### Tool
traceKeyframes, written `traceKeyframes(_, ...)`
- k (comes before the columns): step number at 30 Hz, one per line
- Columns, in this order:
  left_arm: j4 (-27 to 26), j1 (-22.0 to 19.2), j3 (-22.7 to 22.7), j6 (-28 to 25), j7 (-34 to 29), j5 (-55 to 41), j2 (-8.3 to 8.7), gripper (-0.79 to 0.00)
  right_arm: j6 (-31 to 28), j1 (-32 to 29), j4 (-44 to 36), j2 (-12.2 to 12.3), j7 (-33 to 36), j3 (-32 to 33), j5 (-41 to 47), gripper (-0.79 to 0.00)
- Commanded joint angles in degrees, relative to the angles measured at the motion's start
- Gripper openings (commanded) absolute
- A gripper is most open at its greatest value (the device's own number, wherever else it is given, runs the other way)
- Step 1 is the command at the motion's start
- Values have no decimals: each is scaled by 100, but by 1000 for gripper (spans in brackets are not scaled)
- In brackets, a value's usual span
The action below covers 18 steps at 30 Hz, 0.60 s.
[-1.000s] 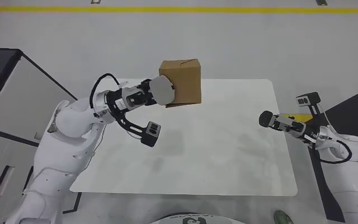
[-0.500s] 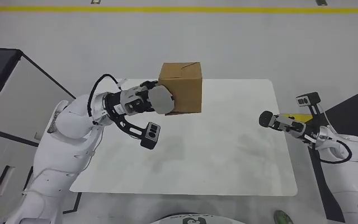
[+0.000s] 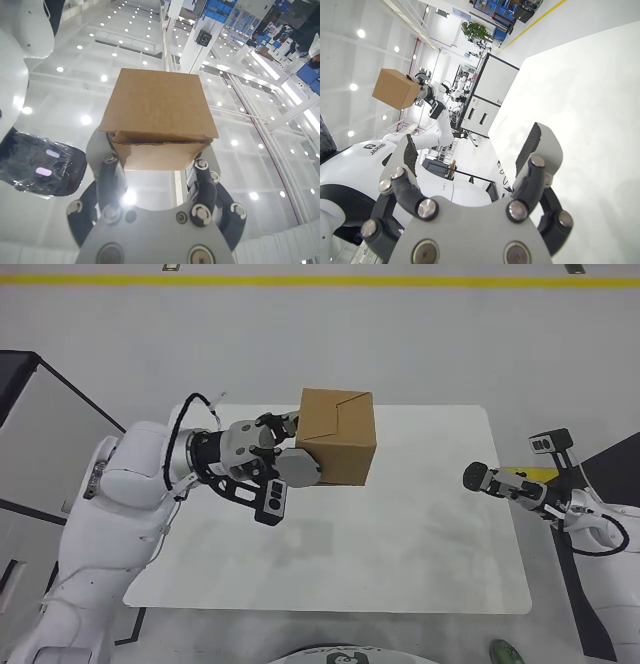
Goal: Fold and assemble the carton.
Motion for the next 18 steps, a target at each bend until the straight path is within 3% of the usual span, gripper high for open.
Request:
traceKeyframes(1, -14, 6, 4, -7, -15, -4, -1, -785, 0, 0, 0, 0, 0, 0, 0, 0)
traceKeyframes(4, -94, 25, -26, 75, -207, 0, -11, -785, 0, 0, 0, 0, 0, 0, 0, 0)
traceKeyframes(8, -80, -49, -167, 634, -437, 0, -35, -785, 0, 0, 0, 0, 0, 0, 0, 0)
traceKeyframes(14, 5, -169, -314, 1256, -30, 0, -74, -785, 0, 0, 0, 0, 0, 0, 0, 0)
traceKeyframes(18, 44, -175, -326, 1355, 47, 0, -130, -785, 0, 0, 0, 0, 0, 0, 0, 0)
